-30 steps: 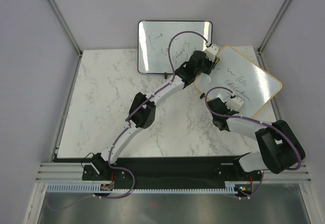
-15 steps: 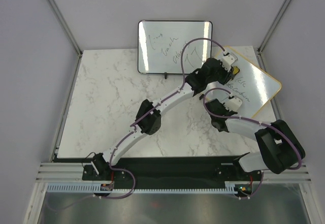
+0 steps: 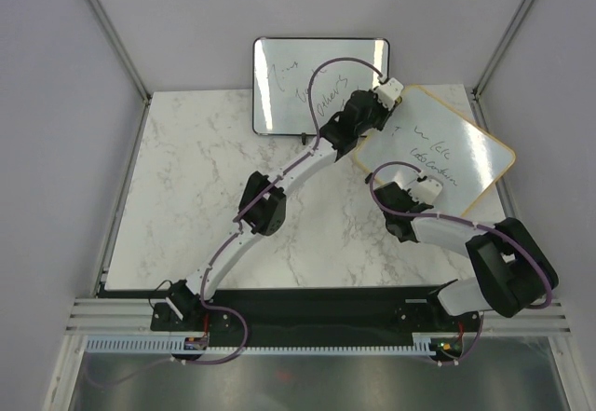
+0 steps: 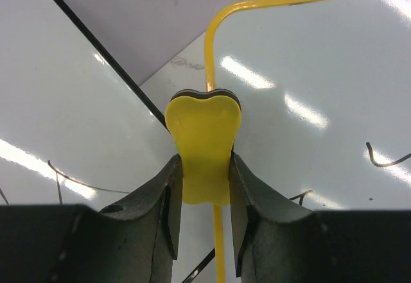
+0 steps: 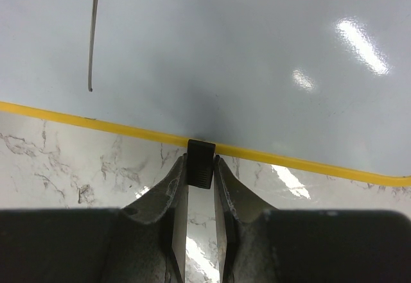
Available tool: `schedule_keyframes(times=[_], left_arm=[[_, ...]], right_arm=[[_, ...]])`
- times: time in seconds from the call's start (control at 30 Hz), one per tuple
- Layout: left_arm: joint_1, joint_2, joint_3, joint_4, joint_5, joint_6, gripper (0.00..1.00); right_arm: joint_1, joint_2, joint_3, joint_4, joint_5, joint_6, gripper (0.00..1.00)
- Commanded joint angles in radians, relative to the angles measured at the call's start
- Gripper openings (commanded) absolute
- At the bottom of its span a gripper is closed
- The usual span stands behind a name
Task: Erase the whiteboard
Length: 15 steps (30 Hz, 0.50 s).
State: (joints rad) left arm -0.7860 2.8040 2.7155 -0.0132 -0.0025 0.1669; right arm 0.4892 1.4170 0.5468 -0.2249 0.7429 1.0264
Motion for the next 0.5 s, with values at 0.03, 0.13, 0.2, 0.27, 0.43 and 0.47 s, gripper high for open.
schedule_keyframes(times=[0.03, 0.13, 0.2, 0.27, 0.43, 0.47], left_arm=[[-0.019, -0.009, -0.026, -0.16, -0.001, 0.062, 0.02], [-0.036, -0.031, -0.043, -0.241, 0.083, 0.114, 0.02], [-0.044, -0.044, -0.043, -0.296, 0.174, 0.126, 0.02], [-0.055, -0.051, -0.039, -0.315, 0.238, 0.131, 0.02], [-0.061, -0.054, -0.019, -0.373, 0.305, 0.117, 0.02], [-0.062, -0.055, -0.019, -0.384, 0.327, 0.115, 0.02]], right_arm=[[0.019, 0.037, -0.012, -0.083, -0.114, 0.014, 0.0], [0.019, 0.042, -0.008, -0.082, -0.116, 0.011, 0.0], [0.019, 0.042, -0.008, -0.082, -0.116, 0.012, 0.0], [0.02, 0.042, -0.008, -0.083, -0.114, 0.012, 0.0], [0.019, 0.039, -0.01, -0.082, -0.112, 0.014, 0.0], [0.019, 0.039, -0.011, -0.082, -0.114, 0.014, 0.0]])
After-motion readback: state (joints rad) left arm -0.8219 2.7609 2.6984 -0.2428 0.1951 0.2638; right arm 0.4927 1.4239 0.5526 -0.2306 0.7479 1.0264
